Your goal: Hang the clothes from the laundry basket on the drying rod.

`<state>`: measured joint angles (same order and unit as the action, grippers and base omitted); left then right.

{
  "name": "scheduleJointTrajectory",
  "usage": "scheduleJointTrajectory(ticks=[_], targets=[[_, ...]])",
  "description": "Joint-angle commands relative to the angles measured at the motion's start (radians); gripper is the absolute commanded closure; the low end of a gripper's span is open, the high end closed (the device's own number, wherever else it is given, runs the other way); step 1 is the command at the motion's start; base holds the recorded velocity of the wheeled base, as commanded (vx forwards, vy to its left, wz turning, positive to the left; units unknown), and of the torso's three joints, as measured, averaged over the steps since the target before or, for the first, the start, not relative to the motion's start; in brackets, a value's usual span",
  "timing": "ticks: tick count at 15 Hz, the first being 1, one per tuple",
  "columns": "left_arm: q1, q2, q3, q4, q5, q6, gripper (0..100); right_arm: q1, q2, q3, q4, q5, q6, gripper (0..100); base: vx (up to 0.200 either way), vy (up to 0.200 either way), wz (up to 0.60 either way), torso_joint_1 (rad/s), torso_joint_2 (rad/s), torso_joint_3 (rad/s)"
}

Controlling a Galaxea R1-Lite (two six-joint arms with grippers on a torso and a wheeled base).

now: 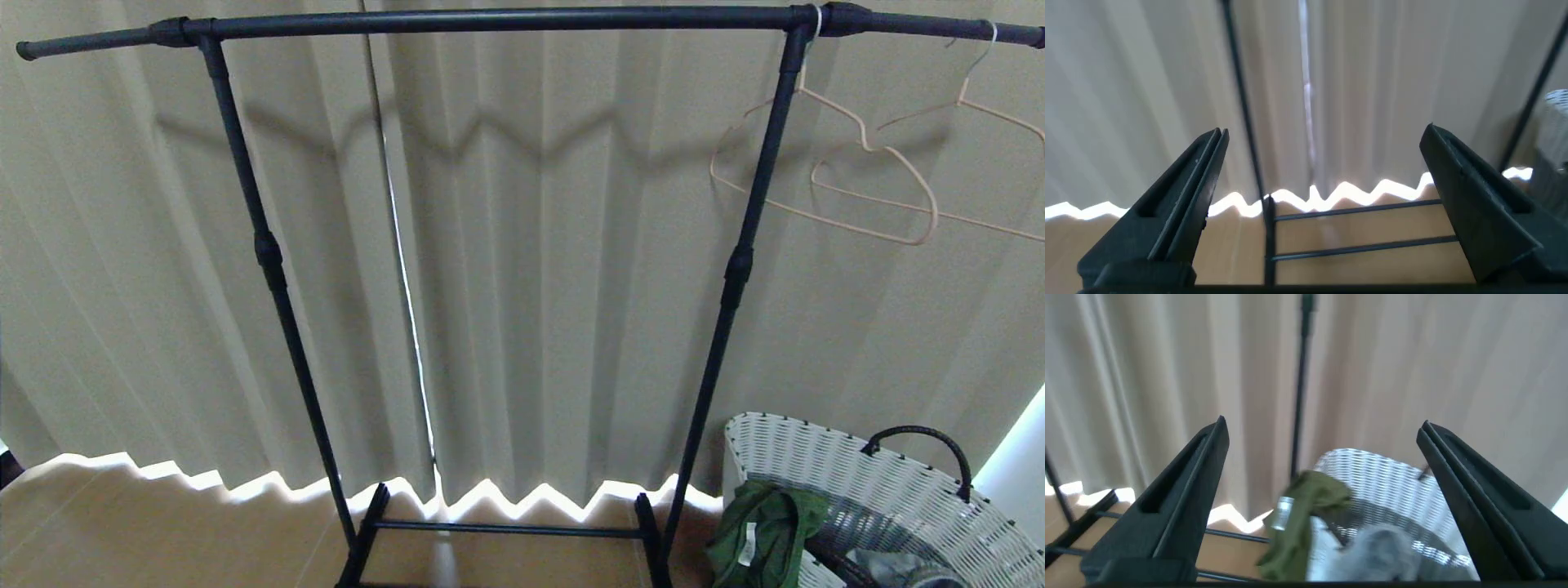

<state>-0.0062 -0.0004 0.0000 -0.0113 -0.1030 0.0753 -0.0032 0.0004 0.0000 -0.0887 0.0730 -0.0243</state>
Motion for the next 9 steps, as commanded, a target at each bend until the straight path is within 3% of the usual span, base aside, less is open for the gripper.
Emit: scheduleJointTrajectory(ticks=[1, 9], targets=[[0.0, 0.0, 0.0, 0.001, 0.0, 0.0, 0, 0.0, 0.0, 0.0, 0.0, 0.001, 0.0, 0, 0.0, -0.2, 0.0, -0.002, 0.0, 0.007], [0.0, 0.0, 0.0, 0.001, 0.0, 0.001, 0, 0.0, 0.0, 0.0, 0.0, 0.001, -0.002, 0, 0.0, 0.0, 0.0, 0.0, 0.0, 0.0]])
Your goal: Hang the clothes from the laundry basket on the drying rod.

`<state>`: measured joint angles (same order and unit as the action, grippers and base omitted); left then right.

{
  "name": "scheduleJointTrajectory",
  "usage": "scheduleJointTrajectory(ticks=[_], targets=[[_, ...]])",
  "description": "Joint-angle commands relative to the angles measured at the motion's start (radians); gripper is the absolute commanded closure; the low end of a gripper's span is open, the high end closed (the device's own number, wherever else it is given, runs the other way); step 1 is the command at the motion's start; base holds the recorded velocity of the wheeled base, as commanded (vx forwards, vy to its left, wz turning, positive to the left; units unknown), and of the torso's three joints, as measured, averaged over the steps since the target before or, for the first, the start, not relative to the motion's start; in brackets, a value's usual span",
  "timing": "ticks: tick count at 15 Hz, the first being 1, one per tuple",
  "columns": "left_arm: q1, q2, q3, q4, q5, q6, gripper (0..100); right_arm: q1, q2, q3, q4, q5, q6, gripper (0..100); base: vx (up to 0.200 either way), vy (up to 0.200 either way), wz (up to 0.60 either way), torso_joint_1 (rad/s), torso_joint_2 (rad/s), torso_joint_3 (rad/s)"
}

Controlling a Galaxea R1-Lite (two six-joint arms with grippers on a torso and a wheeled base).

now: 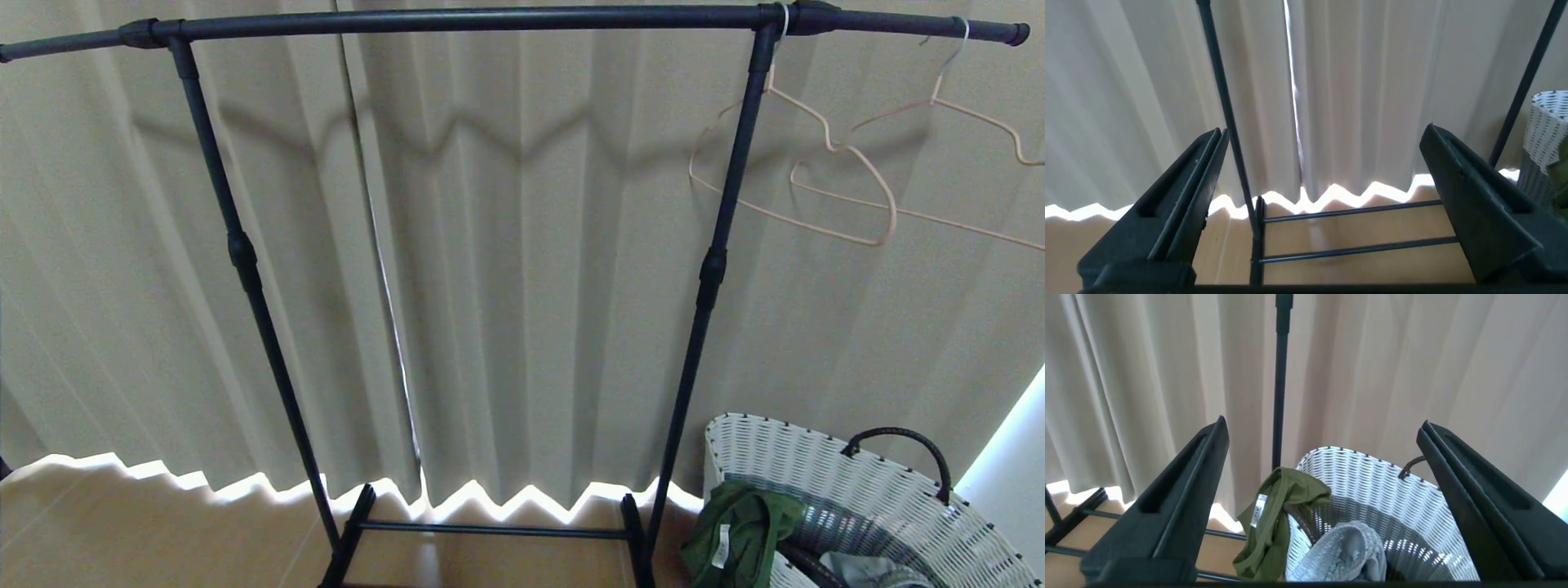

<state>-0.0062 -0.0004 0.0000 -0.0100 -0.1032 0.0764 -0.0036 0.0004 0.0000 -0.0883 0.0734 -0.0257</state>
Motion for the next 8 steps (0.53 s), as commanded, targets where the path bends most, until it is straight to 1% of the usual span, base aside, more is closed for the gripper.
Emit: scheduleJointTrajectory(ticks=[1, 5, 8], targets=[[0.0, 0.0, 0.0, -0.001, -0.001, 0.0, 0, 0.001, 0.0, 0.0, -0.001, 0.0, 0.0, 0, 0.0, 0.0, 0.0, 0.0, 0.0, 0.0], [0.0, 0.0, 0.0, -0.001, 0.0, -0.001, 0, 0.001, 0.0, 0.0, -0.001, 0.0, 0.0, 0, 0.0, 0.0, 0.0, 0.0, 0.0, 0.0], [0.0, 0.0, 0.0, -0.001, 0.0, -0.001, 0, 0.001, 0.0, 0.0, -0.001, 0.0, 0.001, 0, 0.0, -0.2, 0.0, -0.004, 0.0, 0.007]])
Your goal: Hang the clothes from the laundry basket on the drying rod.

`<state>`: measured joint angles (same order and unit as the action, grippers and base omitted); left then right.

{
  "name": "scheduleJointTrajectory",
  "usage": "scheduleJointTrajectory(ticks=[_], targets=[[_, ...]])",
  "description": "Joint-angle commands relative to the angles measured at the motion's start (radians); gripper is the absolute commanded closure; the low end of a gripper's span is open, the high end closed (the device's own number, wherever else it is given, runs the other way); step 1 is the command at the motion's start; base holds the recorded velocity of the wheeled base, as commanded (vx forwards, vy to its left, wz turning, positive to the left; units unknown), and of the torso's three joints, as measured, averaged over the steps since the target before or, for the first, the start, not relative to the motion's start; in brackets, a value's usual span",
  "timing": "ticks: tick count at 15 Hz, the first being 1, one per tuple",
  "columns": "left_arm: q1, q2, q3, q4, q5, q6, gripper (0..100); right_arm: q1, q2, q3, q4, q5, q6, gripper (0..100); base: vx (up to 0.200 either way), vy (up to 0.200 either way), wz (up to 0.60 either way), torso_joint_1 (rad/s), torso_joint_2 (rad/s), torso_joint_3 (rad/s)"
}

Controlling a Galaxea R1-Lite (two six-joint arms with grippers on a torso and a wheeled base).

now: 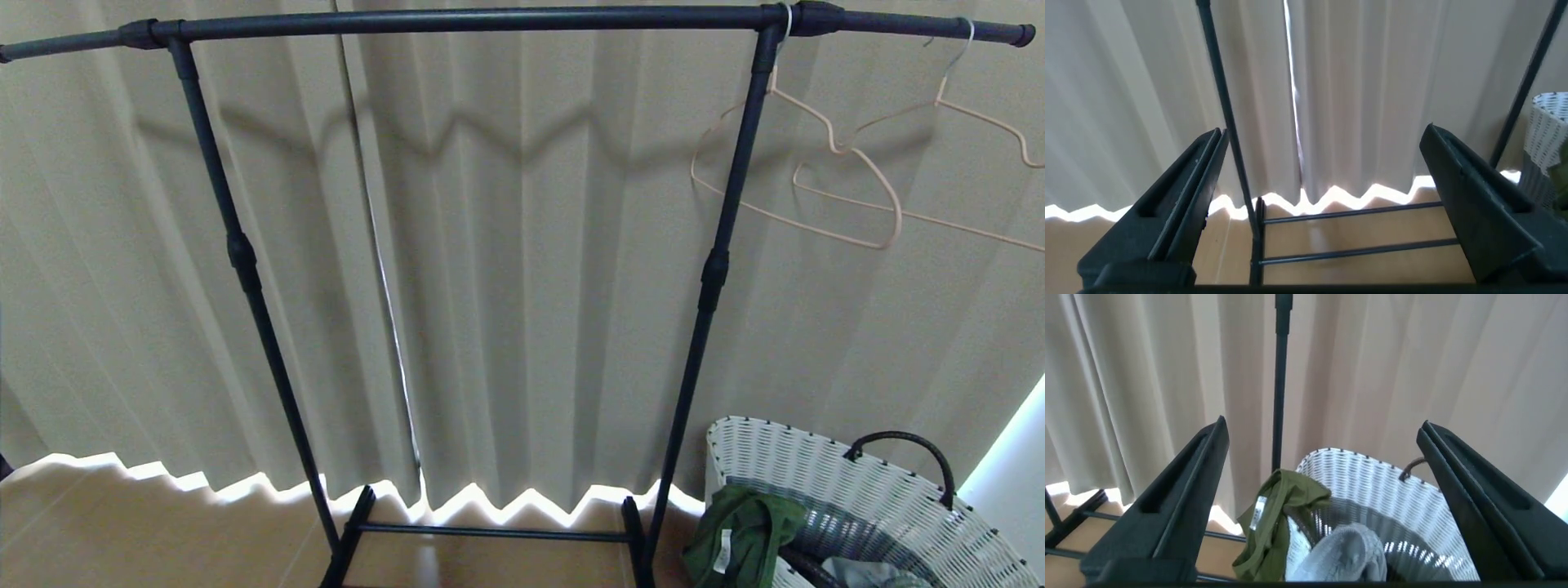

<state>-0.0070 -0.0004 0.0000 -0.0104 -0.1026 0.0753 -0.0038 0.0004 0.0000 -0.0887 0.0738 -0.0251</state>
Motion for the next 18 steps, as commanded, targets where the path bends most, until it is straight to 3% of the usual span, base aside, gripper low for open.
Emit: scheduleJointTrajectory(ticks=[1, 12, 14, 16, 18], targets=[[0.001, 0.0, 0.0, 0.0, 0.0, 0.0, 0, 0.001, 0.0, 0.0, 0.0, 0.0, 0.001, 0, 0.0, -0.2, 0.0, 0.007, 0.0, 0.002], [0.001, 0.0, 0.0, 0.0, 0.0, 0.0, 0, 0.004, 0.01, -0.026, 0.026, -0.035, 0.002, 0, 0.0, -0.018, 0.0, 0.001, 0.0, 0.001], [0.001, 0.0, 0.0, 0.0, -0.002, 0.0, 0, 0.025, 0.112, -0.115, 0.124, -0.035, -0.047, 0, 0.0, 0.0, 0.0, 0.0, 0.0, 0.0], [0.001, 0.0, 0.0, 0.0, 0.0, 0.0, 0, 0.05, 0.266, -0.169, 0.139, -0.039, -0.067, 0, 0.0, 0.0, 0.0, 0.0, 0.0, 0.0], [0.001, 0.0, 0.0, 0.0, 0.0, 0.0, 0, 0.05, 0.555, -0.227, 0.138, -0.04, -0.079, 0, 0.0, 0.0, 0.0, 0.0, 0.0, 0.0]])
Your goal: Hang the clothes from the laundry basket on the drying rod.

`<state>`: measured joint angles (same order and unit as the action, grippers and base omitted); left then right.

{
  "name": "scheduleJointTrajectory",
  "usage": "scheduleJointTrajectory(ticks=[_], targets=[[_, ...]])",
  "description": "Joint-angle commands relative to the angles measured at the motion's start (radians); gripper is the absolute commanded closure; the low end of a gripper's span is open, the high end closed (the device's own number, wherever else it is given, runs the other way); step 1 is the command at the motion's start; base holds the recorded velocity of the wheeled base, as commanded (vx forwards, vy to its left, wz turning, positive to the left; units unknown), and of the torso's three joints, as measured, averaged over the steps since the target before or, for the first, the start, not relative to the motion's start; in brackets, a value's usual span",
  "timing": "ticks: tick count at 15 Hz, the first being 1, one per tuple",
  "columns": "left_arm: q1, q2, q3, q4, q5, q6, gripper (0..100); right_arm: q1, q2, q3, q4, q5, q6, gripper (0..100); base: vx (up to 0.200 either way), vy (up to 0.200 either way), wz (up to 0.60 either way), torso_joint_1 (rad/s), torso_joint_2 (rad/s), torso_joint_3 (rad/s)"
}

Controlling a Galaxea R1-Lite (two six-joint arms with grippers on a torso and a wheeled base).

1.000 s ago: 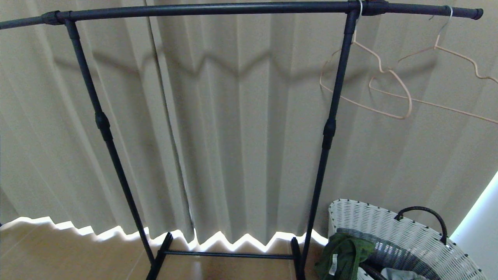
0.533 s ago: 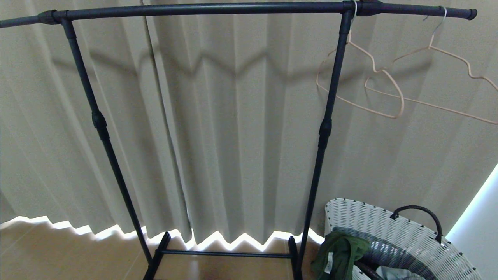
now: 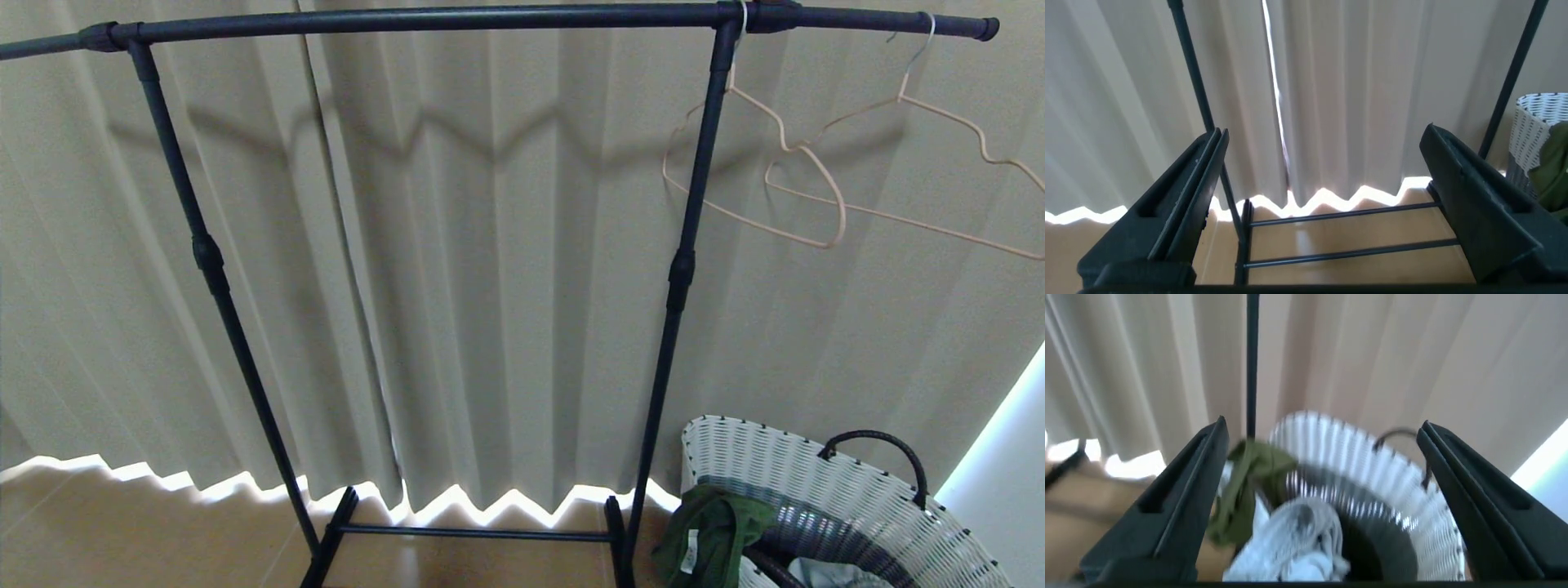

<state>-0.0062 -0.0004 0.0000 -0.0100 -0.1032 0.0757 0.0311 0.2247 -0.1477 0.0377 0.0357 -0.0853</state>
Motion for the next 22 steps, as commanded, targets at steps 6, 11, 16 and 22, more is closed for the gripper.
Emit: scheduleJointTrajectory(ticks=[6, 11, 16, 22], targets=[[0.0, 0.0, 0.0, -0.001, 0.0, -0.001, 0, -0.108, 0.878, -0.084, -0.139, -0.019, -0.442, 0, 0.0, 0.0, 0.0, 0.0, 0.0, 0.0], [0.0, 0.0, 0.0, -0.001, 0.002, -0.001, 0, -0.226, 1.208, -0.032, -0.326, -0.019, -0.7, 0, 0.0, 0.0, 0.0, 0.0, 0.0, 0.0], [0.0, 0.0, 0.0, -0.001, 0.002, -0.001, 0, -0.226, 1.378, -0.021, -0.444, -0.017, -0.699, 0, 0.0, 0.0, 0.0, 0.0, 0.0, 0.0], [0.0, 0.0, 0.0, -0.001, 0.002, -0.002, 0, -0.23, 1.584, 0.014, -0.696, -0.017, -0.699, 0, 0.0, 0.0, 0.0, 0.0, 0.0, 0.0]])
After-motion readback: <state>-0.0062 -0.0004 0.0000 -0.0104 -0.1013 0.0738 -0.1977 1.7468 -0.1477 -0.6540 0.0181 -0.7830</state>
